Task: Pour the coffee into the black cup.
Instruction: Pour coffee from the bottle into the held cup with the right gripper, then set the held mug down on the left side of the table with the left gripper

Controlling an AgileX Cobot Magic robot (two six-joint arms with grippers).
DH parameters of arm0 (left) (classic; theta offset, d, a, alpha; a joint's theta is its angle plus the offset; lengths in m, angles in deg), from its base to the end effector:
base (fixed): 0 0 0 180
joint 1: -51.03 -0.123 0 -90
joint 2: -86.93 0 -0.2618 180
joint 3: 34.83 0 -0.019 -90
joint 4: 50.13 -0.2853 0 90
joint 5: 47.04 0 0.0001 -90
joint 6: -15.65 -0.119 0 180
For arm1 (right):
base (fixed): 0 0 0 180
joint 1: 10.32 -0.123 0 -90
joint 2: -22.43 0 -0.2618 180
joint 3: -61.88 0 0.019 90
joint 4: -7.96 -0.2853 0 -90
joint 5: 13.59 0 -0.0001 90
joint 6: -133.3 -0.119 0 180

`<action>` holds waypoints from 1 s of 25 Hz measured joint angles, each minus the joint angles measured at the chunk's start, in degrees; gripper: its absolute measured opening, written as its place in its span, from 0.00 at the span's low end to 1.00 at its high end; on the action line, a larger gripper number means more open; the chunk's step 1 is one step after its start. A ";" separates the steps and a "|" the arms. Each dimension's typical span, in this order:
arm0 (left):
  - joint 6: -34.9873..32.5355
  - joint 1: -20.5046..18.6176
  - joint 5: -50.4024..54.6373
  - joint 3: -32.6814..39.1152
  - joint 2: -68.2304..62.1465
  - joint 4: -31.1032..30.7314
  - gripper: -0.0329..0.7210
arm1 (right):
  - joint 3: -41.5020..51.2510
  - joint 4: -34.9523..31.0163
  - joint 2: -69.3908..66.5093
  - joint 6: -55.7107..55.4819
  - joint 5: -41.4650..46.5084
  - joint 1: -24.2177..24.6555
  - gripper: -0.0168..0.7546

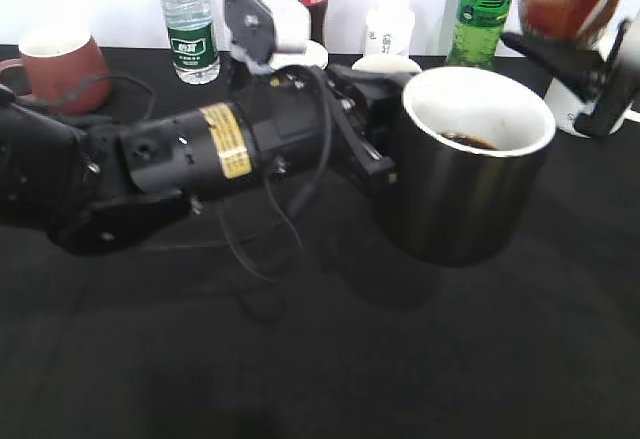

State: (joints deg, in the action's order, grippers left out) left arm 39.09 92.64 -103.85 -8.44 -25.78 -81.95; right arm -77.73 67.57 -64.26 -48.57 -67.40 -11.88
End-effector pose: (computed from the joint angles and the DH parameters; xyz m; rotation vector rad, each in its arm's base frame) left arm 0.2709 -0.3107 0.1674 0.8565 1.3546 -0.9808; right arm 0.3070 0.0912 0.2238 -1.1058 1.1582 0.0551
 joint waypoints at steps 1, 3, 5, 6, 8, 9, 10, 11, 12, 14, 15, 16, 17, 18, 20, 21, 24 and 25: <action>0.00 -1.54 0.05 0.00 0.98 -0.80 0.14 | 0.00 0.00 0.00 -9.27 0.00 0.00 0.72; 0.00 -6.12 -0.01 0.00 4.07 -1.56 0.14 | 0.00 0.00 0.00 -25.87 0.00 0.00 0.72; 0.00 -12.10 -0.13 0.00 6.88 -4.30 0.14 | 0.00 -0.05 0.00 -31.09 0.00 0.00 0.72; 0.00 -14.99 -0.13 0.00 7.68 -5.08 0.14 | 0.00 -0.47 0.00 -31.70 -0.19 0.00 0.72; 0.00 -20.66 -0.27 0.00 8.22 -5.71 0.14 | 0.00 -2.87 0.00 -32.01 -0.42 0.00 0.72; 0.00 -23.46 -0.27 0.21 8.22 -5.71 0.14 | 0.00 -4.59 0.00 -32.07 -0.42 0.00 0.72; 0.00 -26.33 -1.04 1.23 8.22 -5.64 0.14 | 0.00 -6.09 0.00 -32.13 -0.49 0.00 0.72; 0.00 -29.46 -1.94 2.60 8.22 -5.58 0.14 | 0.00 -7.19 0.00 -32.13 -0.49 0.00 0.72; -0.40 -32.02 -2.56 4.14 8.22 -5.19 0.14 | 0.00 -7.82 0.00 -32.13 -0.49 0.00 0.72; -4.73 -35.16 -4.06 6.59 7.48 -1.96 0.14 | 0.00 -8.18 0.00 -32.18 -0.49 0.00 0.72; -5.75 -35.48 -6.08 6.83 5.92 0.20 0.14 | 0.00 -8.22 0.00 -32.18 -0.49 0.00 0.72; -6.30 -35.48 -7.68 6.83 3.67 1.86 0.14 | 0.00 -8.27 0.00 -32.18 -0.43 0.00 0.72; -6.71 -35.48 -8.49 6.83 1.23 3.55 0.13 | 0.00 -8.29 0.00 -32.18 -0.27 0.00 0.72; -9.18 -35.48 -8.72 6.83 -1.80 6.07 0.13 | 0.00 -8.29 0.00 -32.18 0.03 0.00 0.72; -12.95 -35.48 -7.78 6.16 -6.90 8.95 0.13 | 0.00 -8.29 0.00 -32.18 1.68 0.00 0.72; -13.35 -35.48 -7.66 4.95 -9.11 9.19 0.13 | 0.00 -8.31 0.00 -32.24 1.98 0.00 0.72; -13.58 -35.48 -7.86 0.28 -14.02 9.19 0.13 | 0.00 -8.36 0.00 -32.24 2.21 0.00 0.72; -13.58 -35.48 -7.92 -1.21 -15.57 9.32 0.13 | 0.00 -8.36 0.00 -32.24 2.21 0.00 0.72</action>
State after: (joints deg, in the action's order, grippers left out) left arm 25.51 57.16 -111.77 -9.66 -41.36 -72.63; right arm -77.73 59.21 -64.26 -80.82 -65.19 -11.88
